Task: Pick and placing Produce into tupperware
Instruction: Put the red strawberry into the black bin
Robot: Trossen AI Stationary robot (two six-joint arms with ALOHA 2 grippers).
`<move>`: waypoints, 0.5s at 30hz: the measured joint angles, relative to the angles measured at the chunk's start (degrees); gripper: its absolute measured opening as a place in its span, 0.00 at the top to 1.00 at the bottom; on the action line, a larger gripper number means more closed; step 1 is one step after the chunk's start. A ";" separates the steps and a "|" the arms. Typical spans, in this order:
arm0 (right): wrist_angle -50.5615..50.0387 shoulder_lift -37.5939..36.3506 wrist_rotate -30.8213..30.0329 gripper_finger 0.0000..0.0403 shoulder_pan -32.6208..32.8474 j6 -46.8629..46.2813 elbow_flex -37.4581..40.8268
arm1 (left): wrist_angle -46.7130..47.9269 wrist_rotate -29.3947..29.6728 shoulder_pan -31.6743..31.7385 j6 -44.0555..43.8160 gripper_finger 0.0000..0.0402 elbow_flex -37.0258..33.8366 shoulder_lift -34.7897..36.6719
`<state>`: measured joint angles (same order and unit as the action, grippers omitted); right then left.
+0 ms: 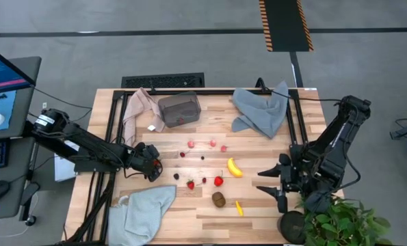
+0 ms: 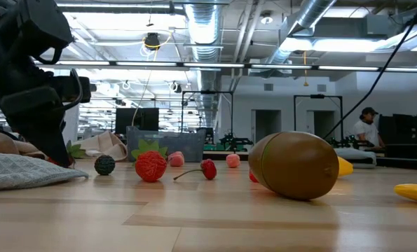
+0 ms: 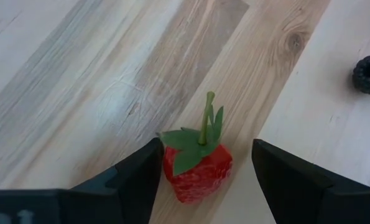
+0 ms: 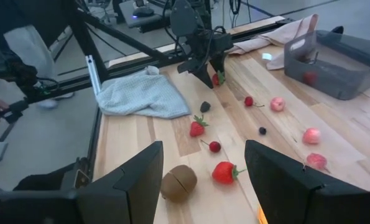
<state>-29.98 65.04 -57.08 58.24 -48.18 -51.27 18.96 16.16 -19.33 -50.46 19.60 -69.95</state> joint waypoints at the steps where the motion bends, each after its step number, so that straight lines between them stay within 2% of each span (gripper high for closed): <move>1: -0.02 -0.02 -0.02 0.38 -0.24 0.00 0.00 | 0.04 0.03 0.00 0.00 0.43 -0.02 0.00; 10: -0.02 -0.04 0.21 0.38 -0.90 -0.07 0.00 | 0.49 1.35 0.02 -0.06 0.67 -0.18 -0.02; 15: 0.31 -0.04 0.68 0.38 -0.90 -0.18 0.00 | 0.37 1.60 0.02 -0.03 0.67 0.29 -0.18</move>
<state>-29.67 64.99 -56.40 57.34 -48.36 -51.27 19.33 17.76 -19.31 -50.49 19.89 -70.13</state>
